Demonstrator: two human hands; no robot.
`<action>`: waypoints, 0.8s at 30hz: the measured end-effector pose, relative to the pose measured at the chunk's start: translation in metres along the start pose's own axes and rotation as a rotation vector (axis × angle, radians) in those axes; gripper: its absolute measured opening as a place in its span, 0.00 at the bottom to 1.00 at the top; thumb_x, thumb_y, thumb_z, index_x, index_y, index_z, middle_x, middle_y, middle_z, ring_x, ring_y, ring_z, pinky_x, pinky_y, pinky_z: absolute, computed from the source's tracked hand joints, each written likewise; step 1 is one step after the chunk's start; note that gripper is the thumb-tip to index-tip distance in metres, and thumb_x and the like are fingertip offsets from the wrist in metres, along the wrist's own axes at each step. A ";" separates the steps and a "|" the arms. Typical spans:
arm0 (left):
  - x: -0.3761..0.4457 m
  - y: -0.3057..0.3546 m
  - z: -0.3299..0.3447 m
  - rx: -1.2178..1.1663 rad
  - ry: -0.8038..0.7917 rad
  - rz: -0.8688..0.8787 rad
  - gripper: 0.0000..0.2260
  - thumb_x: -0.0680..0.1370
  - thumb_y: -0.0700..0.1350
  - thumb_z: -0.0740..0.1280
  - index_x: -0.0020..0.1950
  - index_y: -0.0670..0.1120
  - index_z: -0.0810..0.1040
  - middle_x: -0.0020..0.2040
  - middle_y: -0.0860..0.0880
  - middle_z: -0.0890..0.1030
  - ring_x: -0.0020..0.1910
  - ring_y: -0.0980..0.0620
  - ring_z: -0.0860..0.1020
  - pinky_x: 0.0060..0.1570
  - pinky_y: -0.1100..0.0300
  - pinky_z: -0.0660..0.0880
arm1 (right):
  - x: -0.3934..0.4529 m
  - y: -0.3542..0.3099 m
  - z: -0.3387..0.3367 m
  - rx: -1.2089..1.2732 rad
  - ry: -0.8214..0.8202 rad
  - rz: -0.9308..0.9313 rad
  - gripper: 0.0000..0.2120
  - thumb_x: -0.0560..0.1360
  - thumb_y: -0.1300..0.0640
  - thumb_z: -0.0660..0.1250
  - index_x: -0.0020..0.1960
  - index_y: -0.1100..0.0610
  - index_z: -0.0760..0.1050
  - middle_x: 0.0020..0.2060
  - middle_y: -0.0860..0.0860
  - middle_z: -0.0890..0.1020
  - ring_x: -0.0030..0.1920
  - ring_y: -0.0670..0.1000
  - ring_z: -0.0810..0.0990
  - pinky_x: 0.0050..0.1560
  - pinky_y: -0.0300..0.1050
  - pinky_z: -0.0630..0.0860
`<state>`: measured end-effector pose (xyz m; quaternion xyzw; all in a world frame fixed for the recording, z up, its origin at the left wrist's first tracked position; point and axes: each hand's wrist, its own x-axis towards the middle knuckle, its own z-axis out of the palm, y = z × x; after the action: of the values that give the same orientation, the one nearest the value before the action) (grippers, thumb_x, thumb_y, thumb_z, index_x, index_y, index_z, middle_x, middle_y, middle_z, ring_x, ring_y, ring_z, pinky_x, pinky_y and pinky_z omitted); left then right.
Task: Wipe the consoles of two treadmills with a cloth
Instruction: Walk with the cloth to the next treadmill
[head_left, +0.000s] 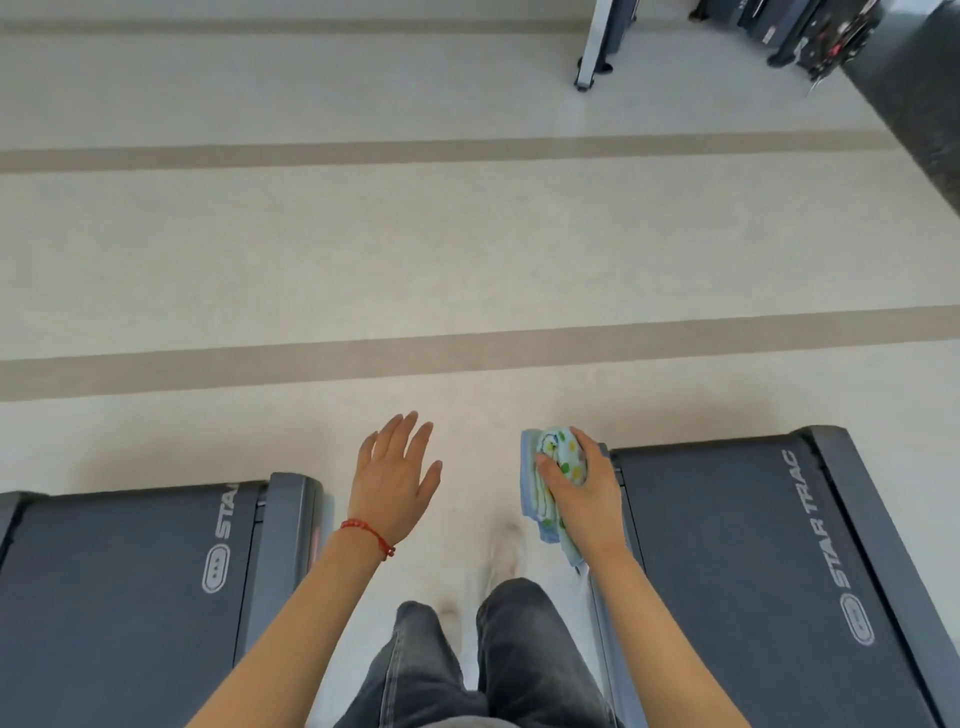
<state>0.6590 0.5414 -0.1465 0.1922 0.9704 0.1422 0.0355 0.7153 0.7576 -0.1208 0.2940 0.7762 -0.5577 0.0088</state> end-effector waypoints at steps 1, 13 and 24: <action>0.018 0.000 0.002 0.000 0.000 -0.001 0.23 0.76 0.52 0.54 0.60 0.39 0.77 0.61 0.38 0.77 0.59 0.38 0.75 0.54 0.41 0.74 | 0.019 -0.004 -0.001 0.000 0.001 -0.001 0.24 0.73 0.52 0.69 0.67 0.50 0.67 0.55 0.50 0.74 0.53 0.48 0.74 0.50 0.36 0.69; 0.239 0.019 -0.001 0.003 0.028 -0.011 0.22 0.76 0.52 0.54 0.60 0.40 0.77 0.60 0.39 0.77 0.59 0.40 0.75 0.54 0.43 0.74 | 0.233 -0.078 -0.025 -0.025 -0.008 0.000 0.24 0.73 0.51 0.68 0.67 0.50 0.66 0.53 0.50 0.72 0.52 0.49 0.74 0.53 0.40 0.70; 0.452 0.004 0.003 -0.009 -0.057 0.139 0.24 0.79 0.54 0.51 0.60 0.40 0.77 0.61 0.39 0.77 0.59 0.39 0.76 0.54 0.43 0.74 | 0.403 -0.127 -0.015 0.030 0.124 0.079 0.23 0.73 0.51 0.68 0.66 0.50 0.67 0.56 0.53 0.75 0.55 0.53 0.76 0.56 0.47 0.75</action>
<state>0.2436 0.7187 -0.1542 0.2629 0.9526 0.1432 0.0543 0.3273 0.9246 -0.1439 0.3586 0.7545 -0.5493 -0.0215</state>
